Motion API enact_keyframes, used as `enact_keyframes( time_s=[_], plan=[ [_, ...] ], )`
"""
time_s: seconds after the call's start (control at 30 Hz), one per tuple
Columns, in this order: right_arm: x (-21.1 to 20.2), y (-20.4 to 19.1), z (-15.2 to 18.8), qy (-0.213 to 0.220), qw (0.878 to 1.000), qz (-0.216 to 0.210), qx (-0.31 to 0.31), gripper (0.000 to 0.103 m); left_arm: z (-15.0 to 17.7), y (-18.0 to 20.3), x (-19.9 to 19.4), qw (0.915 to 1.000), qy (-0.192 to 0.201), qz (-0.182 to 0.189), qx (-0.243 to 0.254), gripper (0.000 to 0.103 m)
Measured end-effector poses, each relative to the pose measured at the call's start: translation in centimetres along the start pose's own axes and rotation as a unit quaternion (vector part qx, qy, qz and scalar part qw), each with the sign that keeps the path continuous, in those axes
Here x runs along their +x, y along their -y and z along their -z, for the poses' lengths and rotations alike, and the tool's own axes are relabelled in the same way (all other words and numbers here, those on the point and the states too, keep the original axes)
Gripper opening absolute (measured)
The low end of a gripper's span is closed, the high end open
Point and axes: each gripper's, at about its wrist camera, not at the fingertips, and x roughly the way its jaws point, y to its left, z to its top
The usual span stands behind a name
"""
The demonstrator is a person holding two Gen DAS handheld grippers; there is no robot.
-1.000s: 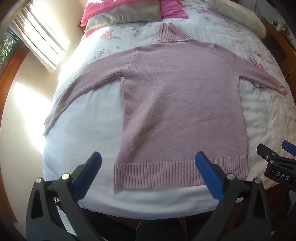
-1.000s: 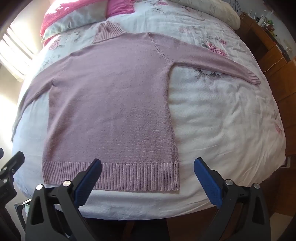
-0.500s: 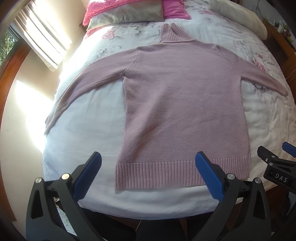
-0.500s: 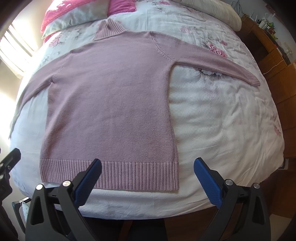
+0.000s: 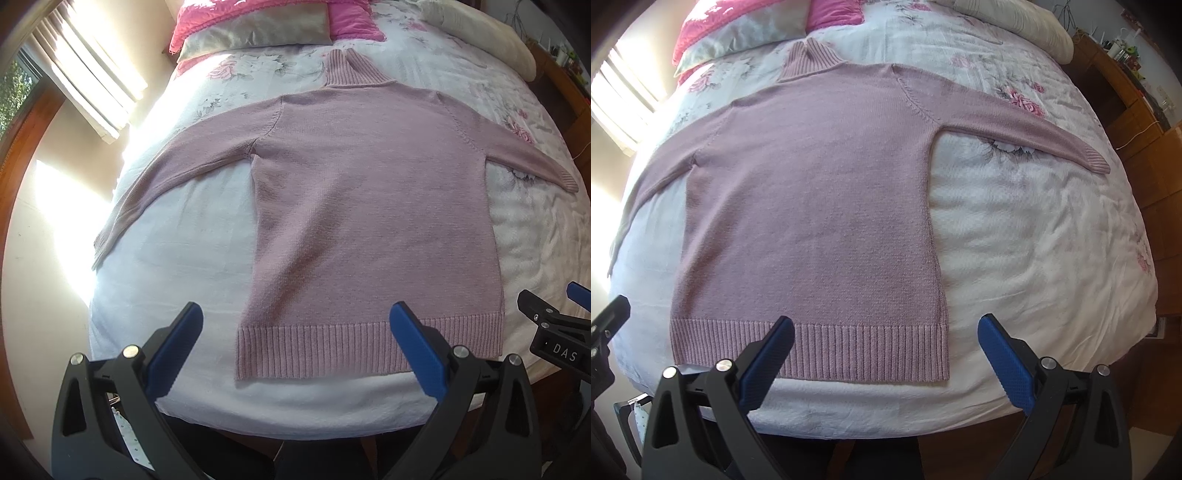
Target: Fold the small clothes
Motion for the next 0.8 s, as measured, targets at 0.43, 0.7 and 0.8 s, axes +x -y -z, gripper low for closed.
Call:
enact_keyframes(
  time_s=[0.43, 0.7, 0.8],
  plan=[
    [-0.04, -0.09, -0.16, 0.0, 1.0, 0.0, 0.0, 0.099, 0.27, -0.41, -0.12, 1.0, 0.004, -0.005, 0.0, 0.1],
    [-0.03, -0.09, -0.14, 0.0, 1.0, 0.0, 0.0, 0.099, 0.26, -0.39, -0.2, 1.0, 0.005, -0.006, 0.001, 0.1],
    [-0.02, -0.08, -0.13, 0.0, 1.0, 0.0, 0.001, 0.099, 0.26, -0.38, -0.2, 1.0, 0.006, -0.006, 0.0, 0.1]
  ],
)
